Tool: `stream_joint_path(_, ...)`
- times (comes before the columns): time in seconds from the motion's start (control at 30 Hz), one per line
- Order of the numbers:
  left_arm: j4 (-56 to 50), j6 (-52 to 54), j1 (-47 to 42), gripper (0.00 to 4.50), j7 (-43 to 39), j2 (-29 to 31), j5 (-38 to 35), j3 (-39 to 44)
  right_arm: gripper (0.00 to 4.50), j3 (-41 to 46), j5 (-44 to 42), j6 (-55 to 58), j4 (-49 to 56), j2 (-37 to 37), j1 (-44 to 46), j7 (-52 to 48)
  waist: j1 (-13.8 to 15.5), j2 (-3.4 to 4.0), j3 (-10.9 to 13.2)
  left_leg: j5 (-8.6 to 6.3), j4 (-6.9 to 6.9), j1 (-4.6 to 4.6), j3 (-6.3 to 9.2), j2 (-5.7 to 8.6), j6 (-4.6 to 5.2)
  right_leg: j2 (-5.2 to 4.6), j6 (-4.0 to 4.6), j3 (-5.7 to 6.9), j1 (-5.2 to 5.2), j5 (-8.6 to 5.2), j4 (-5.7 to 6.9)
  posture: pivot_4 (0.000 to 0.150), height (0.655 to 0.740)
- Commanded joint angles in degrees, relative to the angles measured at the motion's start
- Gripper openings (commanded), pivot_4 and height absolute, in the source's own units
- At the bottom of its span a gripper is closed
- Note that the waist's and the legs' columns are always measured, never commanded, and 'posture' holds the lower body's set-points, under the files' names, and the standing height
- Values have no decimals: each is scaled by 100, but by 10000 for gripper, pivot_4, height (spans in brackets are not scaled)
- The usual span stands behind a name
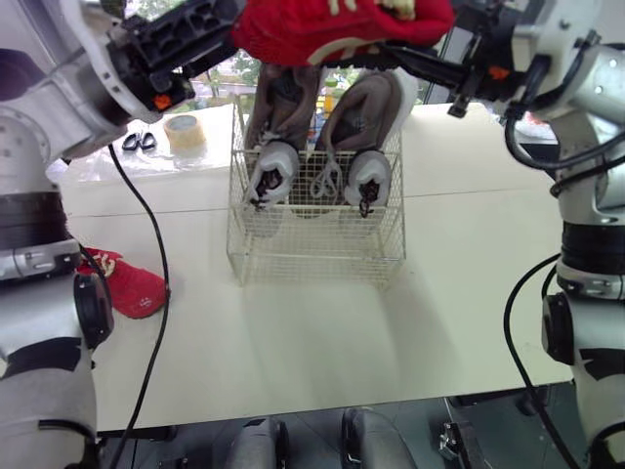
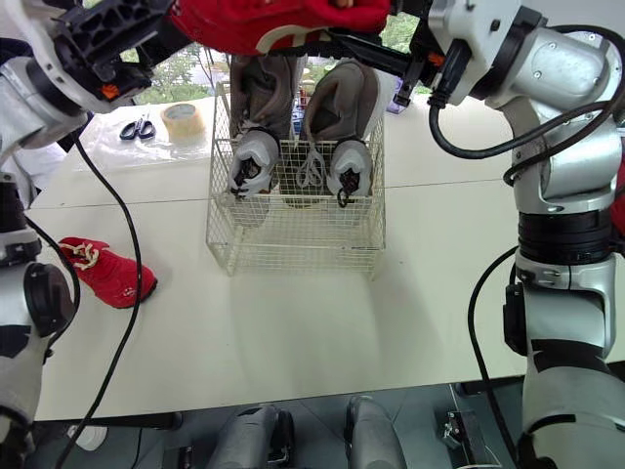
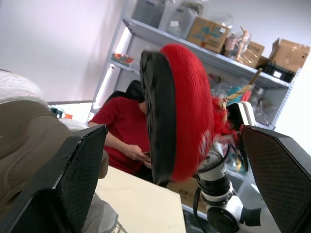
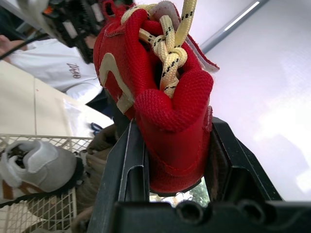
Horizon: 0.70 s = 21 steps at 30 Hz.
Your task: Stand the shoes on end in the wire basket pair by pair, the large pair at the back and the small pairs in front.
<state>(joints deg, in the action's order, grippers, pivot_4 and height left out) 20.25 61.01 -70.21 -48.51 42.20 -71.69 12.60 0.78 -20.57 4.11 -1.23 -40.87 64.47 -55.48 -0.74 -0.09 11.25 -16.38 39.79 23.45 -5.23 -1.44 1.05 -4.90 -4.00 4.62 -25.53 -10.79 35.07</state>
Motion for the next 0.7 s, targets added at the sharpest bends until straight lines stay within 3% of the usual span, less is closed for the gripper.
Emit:
stream_joint_path(0.03,46,47,-241,45000,-148,-50,175,166,10956,75,50,-144,290,27,53,-8,0,0,0,0,0,0,0,0,0,0,0,0,0,0,0,1500,7400)
stream_joint_path(0.07,73,48,-255,45000,-164,-78,228,174,10956,64,69,-146,318,37,48,-12,0,0,0,0,0,0,0,0,0,0,0,0,0,0,1,1500,7400)
stream_joint_path(0.17,141,98,-267,36074,-200,-129,272,304,10852,46,119,-155,380,51,38,-31,0,-1,0,0,0,0,0,0,0,0,0,0,0,0,2,1500,7400)
stream_joint_path(0.4,107,234,-251,2459,-36,-244,213,577,10852,9,127,-115,470,106,-14,-95,1,-1,1,0,0,0,1,0,-1,-2,0,0,-1,0,2,1500,7400)
stream_joint_path(0.47,92,250,-224,2129,138,-310,165,707,10852,-5,123,-90,468,119,-29,-114,6,-1,1,0,0,0,1,0,-1,-2,0,0,0,0,3,1500,7400)
stream_joint_path(0.6,-192,237,-17,2129,587,-520,-34,1099,28097,245,-221,411,392,156,-152,51,2,-2,1,1,0,0,2,0,-1,-4,-1,0,0,0,3,1500,7400)
stream_joint_path(0.7,-385,159,130,2129,1074,-659,-243,1495,44639,984,-1024,1293,383,370,-416,752,6,-3,1,2,1,0,4,0,-4,-7,0,0,0,1,4,1500,7400)
